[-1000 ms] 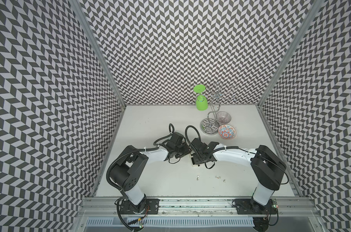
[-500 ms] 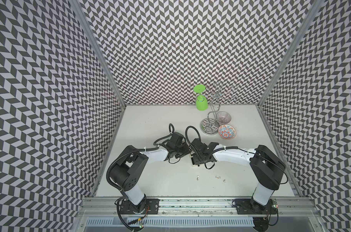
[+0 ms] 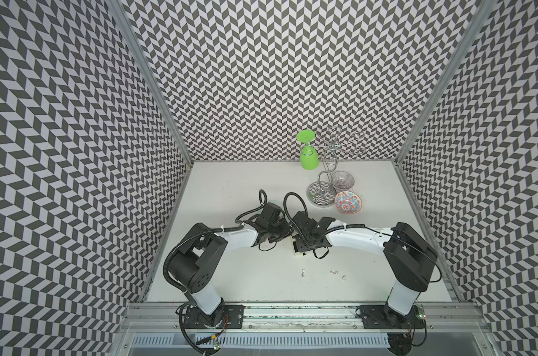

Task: Take out the earrings from the drawer-style jewelry box
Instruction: Pick up the earring from the drawer, then place the earring at the center of the board.

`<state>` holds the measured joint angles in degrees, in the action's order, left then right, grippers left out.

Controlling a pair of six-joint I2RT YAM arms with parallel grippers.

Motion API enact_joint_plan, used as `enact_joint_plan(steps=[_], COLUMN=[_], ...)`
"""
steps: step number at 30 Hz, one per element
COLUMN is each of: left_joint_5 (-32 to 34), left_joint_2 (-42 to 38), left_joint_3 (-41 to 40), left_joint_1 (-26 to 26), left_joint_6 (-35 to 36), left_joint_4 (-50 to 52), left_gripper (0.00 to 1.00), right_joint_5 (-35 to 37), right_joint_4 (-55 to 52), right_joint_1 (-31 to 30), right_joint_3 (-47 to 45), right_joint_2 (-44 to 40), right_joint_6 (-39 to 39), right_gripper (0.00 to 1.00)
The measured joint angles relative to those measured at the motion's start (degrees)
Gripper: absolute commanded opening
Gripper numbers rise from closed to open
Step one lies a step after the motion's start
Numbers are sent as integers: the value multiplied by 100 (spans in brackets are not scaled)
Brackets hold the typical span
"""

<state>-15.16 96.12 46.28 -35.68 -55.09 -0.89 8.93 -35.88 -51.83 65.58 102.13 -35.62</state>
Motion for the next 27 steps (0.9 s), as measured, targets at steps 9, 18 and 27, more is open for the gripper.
enact_joint_plan(steps=[9, 18, 27], left_joint_5=[2, 2, 2], left_joint_2=[0, 0, 0], left_joint_3=[0, 0, 0], left_joint_1=[0, 0, 0], left_joint_6=[0, 0, 0], left_joint_4=[-2, -4, -4], left_gripper=[33, 32, 33], right_joint_5=[-26, -39, -205], right_joint_4=[-164, -243, -256], right_joint_1=[0, 0, -151], right_joint_3=[151, 146, -614], right_joint_2=[-131, -522, -1471], right_joint_6=[-2, -85, -205], right_gripper=[10, 10, 10])
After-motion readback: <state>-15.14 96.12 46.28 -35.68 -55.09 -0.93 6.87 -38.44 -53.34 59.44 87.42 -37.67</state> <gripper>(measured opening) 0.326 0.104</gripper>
